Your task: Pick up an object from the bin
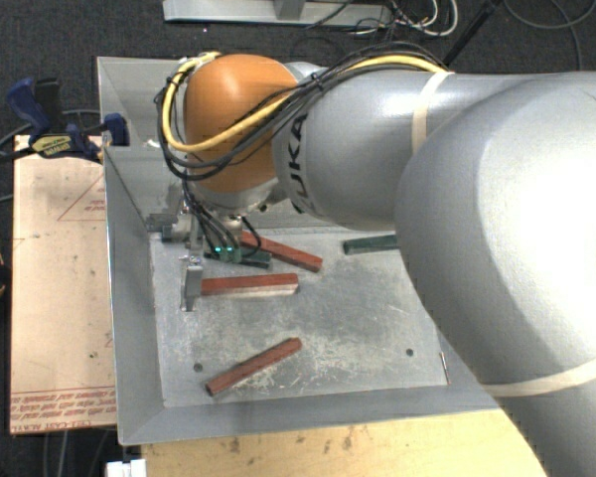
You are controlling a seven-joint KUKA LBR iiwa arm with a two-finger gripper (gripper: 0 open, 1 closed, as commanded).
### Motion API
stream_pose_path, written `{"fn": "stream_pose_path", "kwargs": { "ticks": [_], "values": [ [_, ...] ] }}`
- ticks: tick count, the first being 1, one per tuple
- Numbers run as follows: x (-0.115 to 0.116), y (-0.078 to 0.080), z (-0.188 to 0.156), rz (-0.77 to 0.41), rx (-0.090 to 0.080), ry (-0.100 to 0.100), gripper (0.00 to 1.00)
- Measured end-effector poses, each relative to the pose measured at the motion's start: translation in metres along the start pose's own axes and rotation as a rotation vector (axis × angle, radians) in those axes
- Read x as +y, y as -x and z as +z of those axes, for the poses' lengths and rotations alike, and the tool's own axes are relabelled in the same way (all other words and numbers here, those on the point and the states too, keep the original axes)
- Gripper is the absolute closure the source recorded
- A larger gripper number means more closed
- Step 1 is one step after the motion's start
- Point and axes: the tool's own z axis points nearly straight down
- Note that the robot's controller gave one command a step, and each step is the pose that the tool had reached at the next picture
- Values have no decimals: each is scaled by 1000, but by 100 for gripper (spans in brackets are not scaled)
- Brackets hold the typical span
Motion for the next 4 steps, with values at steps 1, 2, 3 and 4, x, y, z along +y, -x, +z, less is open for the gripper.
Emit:
{"fn": "stream_pose_path", "kwargs": {
  "ticks": [1,2,3,4],
  "values": [
    [-1,2,-5,3,-8,2,0],
    [-30,-13,64,-90,-12,2,100],
    [-30,-13,64,-90,-11,2,100],
    [-35,-14,33,-80,-5,1,100]
  ]
}}
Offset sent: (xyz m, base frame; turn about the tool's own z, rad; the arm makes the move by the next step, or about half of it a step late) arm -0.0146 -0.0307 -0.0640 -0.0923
